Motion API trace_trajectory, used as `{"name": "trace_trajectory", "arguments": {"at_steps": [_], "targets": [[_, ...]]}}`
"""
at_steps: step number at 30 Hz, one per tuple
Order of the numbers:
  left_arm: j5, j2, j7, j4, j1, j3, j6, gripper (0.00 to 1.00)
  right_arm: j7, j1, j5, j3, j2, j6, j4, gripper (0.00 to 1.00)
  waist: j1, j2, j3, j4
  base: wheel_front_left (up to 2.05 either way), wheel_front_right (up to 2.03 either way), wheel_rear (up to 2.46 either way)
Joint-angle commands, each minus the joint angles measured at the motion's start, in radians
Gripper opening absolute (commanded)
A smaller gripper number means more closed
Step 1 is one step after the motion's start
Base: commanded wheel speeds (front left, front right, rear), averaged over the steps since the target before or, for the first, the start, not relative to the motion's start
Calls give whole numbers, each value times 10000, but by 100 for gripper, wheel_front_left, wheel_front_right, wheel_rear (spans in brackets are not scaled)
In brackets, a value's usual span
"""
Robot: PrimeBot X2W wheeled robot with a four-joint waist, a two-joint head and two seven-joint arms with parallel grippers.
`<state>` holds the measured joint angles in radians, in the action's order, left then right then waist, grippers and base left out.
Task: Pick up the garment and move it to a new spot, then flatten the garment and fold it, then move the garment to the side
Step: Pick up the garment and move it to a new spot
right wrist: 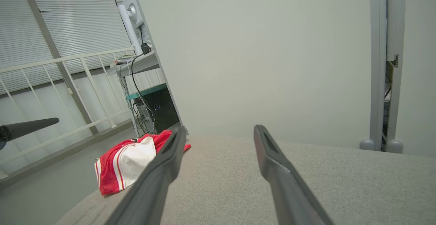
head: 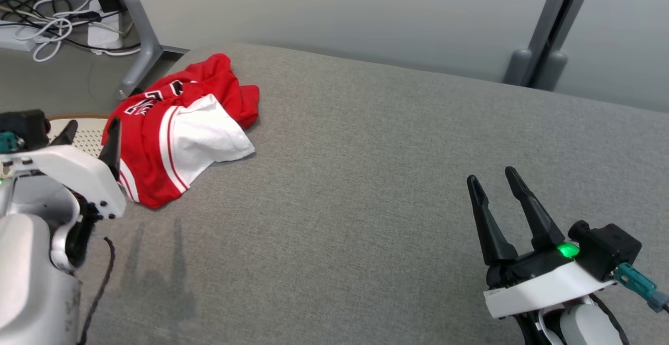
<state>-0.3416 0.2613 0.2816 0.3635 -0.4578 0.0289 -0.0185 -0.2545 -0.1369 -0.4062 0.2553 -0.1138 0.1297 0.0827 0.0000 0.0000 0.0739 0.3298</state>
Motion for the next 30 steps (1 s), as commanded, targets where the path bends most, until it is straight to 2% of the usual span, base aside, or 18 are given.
{"name": "trace_trajectory", "arguments": {"at_steps": [1,10,17,25,30], "targets": [[-123,152,261,355,-432,76,-79,100,80,-228,-121,-2,-33,18,-137,100,0,0,323,-321,0,0,0],[-669,1135,1673,2736,-2469,411,-378,100,423,-823,-294,47,-124,17,-823,100,0,0,1468,-1518,0,0,0],[-806,1751,1705,4336,-3126,580,-496,100,434,-1115,-233,13,-100,18,-1007,100,0,0,2111,-2297,0,0,0],[-893,1883,1989,5764,-3142,356,-754,100,330,-1242,-243,-18,-133,18,-944,100,0,0,2379,-2599,0,0,0],[-692,2004,1747,6257,-3307,141,-684,99,310,-1323,-188,-30,-115,18,-889,100,0,0,2411,-2599,0,0,0]]}}
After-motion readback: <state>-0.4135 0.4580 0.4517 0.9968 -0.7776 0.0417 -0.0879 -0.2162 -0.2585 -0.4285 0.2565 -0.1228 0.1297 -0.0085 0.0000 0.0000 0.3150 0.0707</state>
